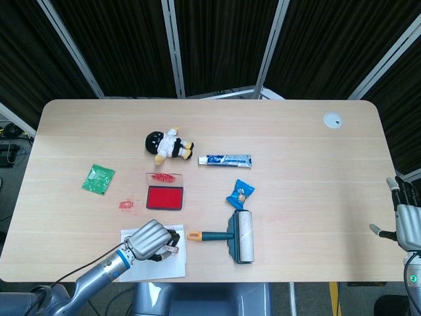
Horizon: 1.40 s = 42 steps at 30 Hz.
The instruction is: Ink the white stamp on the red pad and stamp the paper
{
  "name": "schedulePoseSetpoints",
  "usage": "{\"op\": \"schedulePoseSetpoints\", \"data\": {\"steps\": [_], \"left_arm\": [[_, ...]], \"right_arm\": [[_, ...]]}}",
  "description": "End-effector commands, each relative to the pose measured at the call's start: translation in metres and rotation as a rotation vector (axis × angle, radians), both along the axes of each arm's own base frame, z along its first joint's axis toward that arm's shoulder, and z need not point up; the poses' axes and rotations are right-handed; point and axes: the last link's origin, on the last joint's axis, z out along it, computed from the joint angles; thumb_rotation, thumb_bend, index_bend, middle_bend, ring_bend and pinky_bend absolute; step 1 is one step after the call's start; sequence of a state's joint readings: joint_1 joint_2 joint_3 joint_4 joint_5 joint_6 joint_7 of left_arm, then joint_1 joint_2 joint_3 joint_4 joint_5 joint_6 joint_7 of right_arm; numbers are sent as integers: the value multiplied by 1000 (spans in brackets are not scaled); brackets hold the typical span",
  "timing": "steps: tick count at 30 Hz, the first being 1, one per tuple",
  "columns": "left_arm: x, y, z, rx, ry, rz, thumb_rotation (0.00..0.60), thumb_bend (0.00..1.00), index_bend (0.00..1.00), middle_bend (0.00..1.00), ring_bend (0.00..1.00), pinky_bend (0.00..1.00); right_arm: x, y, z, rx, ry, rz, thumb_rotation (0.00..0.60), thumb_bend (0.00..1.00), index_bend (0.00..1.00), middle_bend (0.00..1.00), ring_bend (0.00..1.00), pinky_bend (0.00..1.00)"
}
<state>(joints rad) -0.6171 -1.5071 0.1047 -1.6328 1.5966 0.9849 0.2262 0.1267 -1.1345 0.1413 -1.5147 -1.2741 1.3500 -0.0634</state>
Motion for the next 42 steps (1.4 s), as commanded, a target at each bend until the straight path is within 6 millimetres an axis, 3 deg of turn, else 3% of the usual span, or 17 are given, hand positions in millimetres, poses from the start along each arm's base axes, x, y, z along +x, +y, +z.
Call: {"op": "schedulePoseSetpoints", "data": {"steps": [1,8,18,42], "left_arm": [[1,1,14,2,-18,0,600,507,603,565,839,854],[-15,-7,23,-43,35,8,600,508,603,565,839,854],[-41,-12,16,-63,97,15,600,507,603,565,839,854],[-51,-6,-8,-47,109,20,600,508,606,569,839,854]], "right_arm": [[1,1,0,1,1,2,600,0,0,0,0,0],[2,1,-1,2,5,3,600,0,0,0,0,0],[2,1,-1,0,4,2,600,0,0,0,0,0],[-1,0,-1,3,3,-7,600,0,0,0,0,0]]}}
